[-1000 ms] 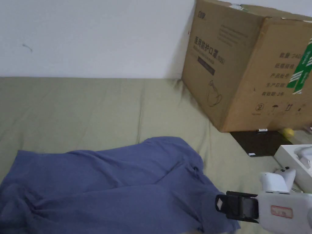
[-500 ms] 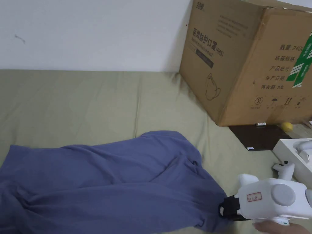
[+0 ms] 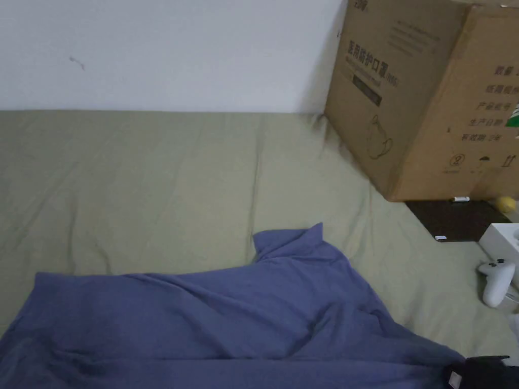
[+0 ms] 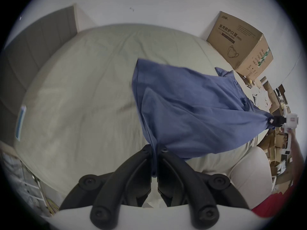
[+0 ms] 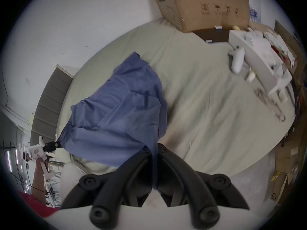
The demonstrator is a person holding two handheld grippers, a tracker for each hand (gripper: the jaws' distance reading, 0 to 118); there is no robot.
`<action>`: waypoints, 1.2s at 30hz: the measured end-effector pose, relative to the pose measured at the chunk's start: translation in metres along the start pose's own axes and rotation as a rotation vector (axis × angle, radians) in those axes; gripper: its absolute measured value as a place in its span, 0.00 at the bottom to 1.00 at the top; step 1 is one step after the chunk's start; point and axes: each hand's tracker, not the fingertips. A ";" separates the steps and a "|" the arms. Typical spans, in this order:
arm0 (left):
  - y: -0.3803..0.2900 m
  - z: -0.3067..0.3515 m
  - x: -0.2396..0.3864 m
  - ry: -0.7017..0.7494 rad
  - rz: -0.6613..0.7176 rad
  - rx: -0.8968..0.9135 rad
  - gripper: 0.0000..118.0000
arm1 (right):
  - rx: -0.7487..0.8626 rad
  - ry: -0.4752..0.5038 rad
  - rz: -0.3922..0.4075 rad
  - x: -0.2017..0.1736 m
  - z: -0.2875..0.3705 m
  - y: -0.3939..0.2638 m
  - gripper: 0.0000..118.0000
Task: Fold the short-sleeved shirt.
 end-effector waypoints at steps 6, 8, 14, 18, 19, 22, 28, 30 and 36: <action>-0.034 -0.008 0.002 0.050 0.086 0.067 0.43 | 0.052 -0.141 0.047 -0.010 -0.032 -0.028 0.40; -0.032 0.004 0.007 0.094 0.052 0.134 1.00 | 0.123 -0.140 0.128 -0.010 -0.025 -0.027 0.99; 0.001 0.059 0.034 -0.015 0.039 0.385 0.95 | 0.331 -0.039 0.274 -0.085 0.026 -0.024 0.99; 0.003 0.098 0.070 -0.091 -0.033 0.635 0.91 | 0.704 0.119 0.329 -0.153 0.073 -0.049 0.97; -0.002 0.105 0.078 -0.097 -0.054 0.719 0.79 | 0.765 0.133 0.338 -0.159 0.079 -0.053 0.89; -0.013 0.114 0.097 -0.079 -0.098 0.841 0.00 | 0.887 0.102 0.344 -0.184 0.088 -0.065 0.00; 0.016 0.113 0.092 -0.025 -0.108 0.792 0.00 | 0.848 0.136 0.336 -0.189 0.085 -0.055 0.00; 0.073 0.104 0.074 0.000 -0.140 0.661 0.00 | 0.845 0.075 0.417 -0.188 0.084 -0.049 0.00; 0.206 -0.026 0.005 -0.091 -0.067 0.059 0.00 | 0.762 0.110 0.350 -0.175 0.062 -0.019 0.00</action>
